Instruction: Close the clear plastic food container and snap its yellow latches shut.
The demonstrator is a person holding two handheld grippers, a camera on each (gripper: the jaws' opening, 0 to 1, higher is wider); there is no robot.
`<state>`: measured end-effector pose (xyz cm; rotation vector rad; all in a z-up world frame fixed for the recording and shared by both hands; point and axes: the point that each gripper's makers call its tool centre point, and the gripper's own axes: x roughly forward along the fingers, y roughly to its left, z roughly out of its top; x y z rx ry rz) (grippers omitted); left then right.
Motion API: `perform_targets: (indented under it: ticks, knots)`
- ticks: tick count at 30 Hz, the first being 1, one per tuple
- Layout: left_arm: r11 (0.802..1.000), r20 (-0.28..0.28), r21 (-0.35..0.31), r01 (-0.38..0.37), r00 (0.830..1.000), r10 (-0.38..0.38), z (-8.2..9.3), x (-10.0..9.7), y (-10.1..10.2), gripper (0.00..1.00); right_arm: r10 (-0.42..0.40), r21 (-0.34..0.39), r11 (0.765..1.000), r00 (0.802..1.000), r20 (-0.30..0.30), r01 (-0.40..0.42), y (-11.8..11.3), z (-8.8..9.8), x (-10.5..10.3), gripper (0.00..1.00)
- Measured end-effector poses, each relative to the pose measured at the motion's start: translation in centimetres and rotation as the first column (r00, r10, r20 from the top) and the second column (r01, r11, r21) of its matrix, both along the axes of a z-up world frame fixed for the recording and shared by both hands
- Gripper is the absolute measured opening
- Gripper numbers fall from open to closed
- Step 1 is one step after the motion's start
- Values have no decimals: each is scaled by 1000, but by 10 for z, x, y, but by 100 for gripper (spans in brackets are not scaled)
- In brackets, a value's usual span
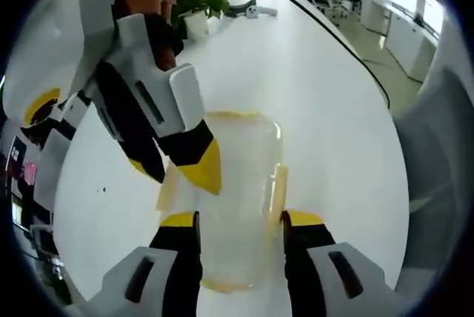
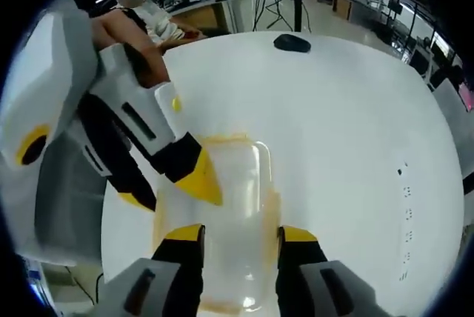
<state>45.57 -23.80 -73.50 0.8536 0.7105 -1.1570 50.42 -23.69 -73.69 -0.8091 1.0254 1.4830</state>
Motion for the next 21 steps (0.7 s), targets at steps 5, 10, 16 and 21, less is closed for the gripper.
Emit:
perform_targets:
  ticks: [5,10,16,21]
  knots:
    - [1000,2,-1,-13,1000,13,0,1,0,40,10,-8,1000,1000,-15,-10,0,0,-1,36]
    - [1000,11,-4,-20,1000,20,-1,2,0,40,12,-21,1000,1000,-21,-12,0,-1,-1,35]
    - [999,14,3,-34,999,34,-2,3,0,38,32,-91,995,998,-55,-37,-2,2,0,33]
    - [999,50,20,-43,998,42,-5,3,-1,36,15,-61,998,998,-66,-19,6,2,-3,33]
